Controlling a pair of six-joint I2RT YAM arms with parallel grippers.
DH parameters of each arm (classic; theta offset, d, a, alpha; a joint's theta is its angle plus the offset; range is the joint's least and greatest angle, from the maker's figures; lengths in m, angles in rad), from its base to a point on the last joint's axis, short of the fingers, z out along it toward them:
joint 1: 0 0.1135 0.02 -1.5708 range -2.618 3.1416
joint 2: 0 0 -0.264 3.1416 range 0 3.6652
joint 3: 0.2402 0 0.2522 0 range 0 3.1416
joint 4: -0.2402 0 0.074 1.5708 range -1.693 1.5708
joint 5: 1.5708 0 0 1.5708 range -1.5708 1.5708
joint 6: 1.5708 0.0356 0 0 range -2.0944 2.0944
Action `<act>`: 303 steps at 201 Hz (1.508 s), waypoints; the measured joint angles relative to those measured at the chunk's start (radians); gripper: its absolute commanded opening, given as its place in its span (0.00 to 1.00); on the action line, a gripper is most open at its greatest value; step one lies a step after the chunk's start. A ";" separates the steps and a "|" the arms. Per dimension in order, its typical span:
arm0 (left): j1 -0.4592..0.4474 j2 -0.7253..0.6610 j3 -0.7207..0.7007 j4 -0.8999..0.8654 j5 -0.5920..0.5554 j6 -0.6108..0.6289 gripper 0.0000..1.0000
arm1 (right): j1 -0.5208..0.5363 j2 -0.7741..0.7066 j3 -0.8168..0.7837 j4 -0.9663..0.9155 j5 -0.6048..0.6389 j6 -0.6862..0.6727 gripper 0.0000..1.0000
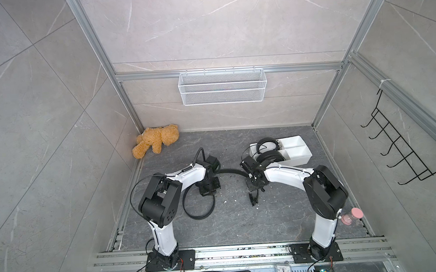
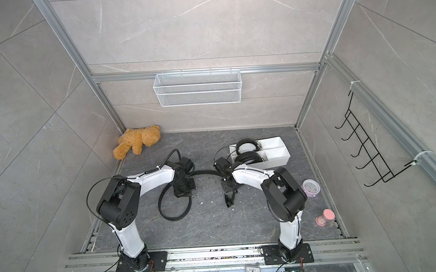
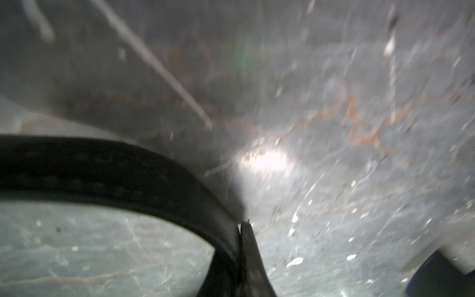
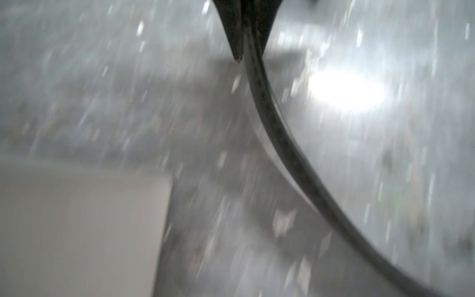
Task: Place the belts into the storage roll
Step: Roll the belt at the center of the board.
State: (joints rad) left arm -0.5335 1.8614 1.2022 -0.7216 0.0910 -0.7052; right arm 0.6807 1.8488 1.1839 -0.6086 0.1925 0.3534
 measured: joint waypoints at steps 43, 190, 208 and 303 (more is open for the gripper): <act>0.013 0.162 0.235 -0.021 -0.028 0.006 0.00 | 0.172 -0.146 -0.217 0.089 -0.079 0.217 0.00; 0.023 0.319 0.391 0.322 0.056 -0.050 0.00 | 0.441 -0.031 -0.119 0.427 -0.212 0.666 0.24; 0.025 0.287 0.328 0.368 0.089 -0.050 0.00 | 0.442 -0.031 -0.119 0.418 -0.220 0.669 0.38; 0.021 0.237 0.266 0.331 0.170 0.026 0.23 | 0.437 -0.214 -0.140 0.229 -0.139 0.610 0.63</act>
State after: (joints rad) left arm -0.5125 2.0987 1.4685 -0.3908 0.2611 -0.6796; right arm 1.1179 1.6352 1.0439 -0.3798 0.0532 0.9630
